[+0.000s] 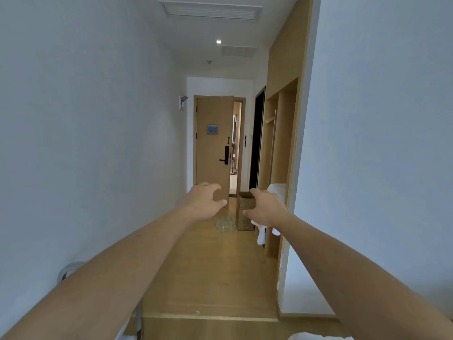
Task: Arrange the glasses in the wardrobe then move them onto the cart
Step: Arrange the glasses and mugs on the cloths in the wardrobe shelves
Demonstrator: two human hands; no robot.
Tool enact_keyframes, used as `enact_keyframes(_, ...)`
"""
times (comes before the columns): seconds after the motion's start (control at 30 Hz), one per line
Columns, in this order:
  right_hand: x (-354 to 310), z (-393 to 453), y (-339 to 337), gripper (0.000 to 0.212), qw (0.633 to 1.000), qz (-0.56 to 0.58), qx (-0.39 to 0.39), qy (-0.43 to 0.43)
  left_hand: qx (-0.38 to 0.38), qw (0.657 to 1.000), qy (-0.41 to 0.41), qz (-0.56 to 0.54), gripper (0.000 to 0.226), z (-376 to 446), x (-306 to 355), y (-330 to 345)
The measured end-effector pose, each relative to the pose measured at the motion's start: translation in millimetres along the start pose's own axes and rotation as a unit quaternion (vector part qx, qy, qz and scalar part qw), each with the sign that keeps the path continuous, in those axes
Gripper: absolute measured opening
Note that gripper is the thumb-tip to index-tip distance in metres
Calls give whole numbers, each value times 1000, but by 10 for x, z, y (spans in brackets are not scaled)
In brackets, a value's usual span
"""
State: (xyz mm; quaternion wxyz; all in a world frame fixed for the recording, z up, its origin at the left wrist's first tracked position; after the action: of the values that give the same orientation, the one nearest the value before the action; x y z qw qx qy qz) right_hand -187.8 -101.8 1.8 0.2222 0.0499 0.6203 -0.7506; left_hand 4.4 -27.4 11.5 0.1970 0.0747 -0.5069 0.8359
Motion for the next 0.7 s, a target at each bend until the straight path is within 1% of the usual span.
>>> enact_keyframes(0.17,287,595,18,73,1000,9,-18,11,-39,999,-8,19,58,526,-40,296)
enact_keyframes(0.27,423,945,98,71,1000,11,-24,5,-46,999,-11,26,58,816,-117,471)
enact_keyframes(0.33,487,1179,180,74,999,12,-28,10,-51,998,-15,30,59,992,-206,570)
enact_keyframes(0.5,527,1734,440,75,999,5,-33,5,-55,998,-18,35,60,1459,-510,813)
enact_keyframes(0.7,469,2479,785,76,999,3,-34,13,-66,997,-3,46,60,2066,-1063,1130)
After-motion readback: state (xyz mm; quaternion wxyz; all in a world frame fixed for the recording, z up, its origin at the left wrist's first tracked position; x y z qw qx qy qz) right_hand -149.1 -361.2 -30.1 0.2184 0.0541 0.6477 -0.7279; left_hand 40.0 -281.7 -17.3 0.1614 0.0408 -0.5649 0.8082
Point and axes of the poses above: each hand's wrist, its own z-axis towards the middle knuckle, its own y-axis out of the palm, x = y × z, the point moved 3 cm from there along z, towards the middle knuckle, and after that the axes turned 14 degrees about y, right-handed, at the moved point
